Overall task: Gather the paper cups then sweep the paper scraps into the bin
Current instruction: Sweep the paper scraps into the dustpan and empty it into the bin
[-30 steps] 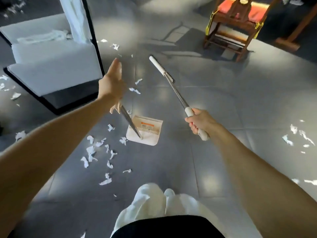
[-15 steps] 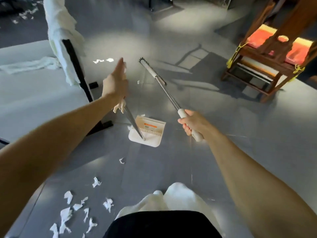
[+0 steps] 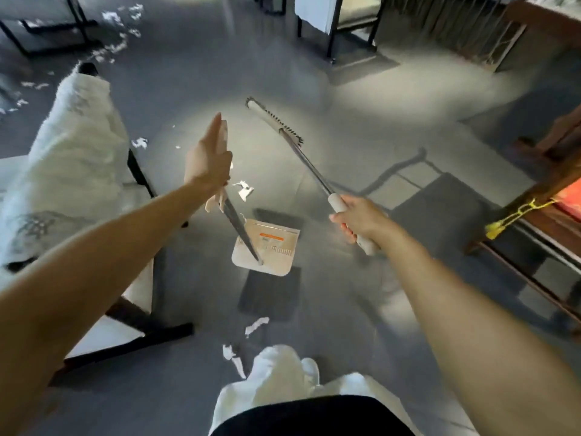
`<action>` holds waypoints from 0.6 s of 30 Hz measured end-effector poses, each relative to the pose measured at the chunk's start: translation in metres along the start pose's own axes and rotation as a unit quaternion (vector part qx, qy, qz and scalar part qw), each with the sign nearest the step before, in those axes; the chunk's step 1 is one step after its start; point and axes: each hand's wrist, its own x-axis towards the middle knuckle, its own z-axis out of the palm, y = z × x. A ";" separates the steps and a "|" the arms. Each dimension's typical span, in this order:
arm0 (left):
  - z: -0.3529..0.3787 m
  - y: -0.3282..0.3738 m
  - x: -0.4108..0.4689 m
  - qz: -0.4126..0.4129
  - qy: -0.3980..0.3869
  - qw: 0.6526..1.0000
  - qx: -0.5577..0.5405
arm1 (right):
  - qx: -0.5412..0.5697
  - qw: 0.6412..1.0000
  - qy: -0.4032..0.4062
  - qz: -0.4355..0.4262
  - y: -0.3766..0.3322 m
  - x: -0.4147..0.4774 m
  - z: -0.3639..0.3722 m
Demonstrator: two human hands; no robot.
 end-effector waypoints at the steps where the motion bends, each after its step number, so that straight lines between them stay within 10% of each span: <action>1: 0.002 0.005 0.030 -0.001 0.007 1.000 -0.017 | -0.002 1.000 -0.009 -0.004 -0.023 0.032 -0.008; 18: 0.079 0.041 0.617 -0.042 0.131 0.990 0.011 | 0.048 0.995 -0.092 -0.006 -0.297 0.629 -0.099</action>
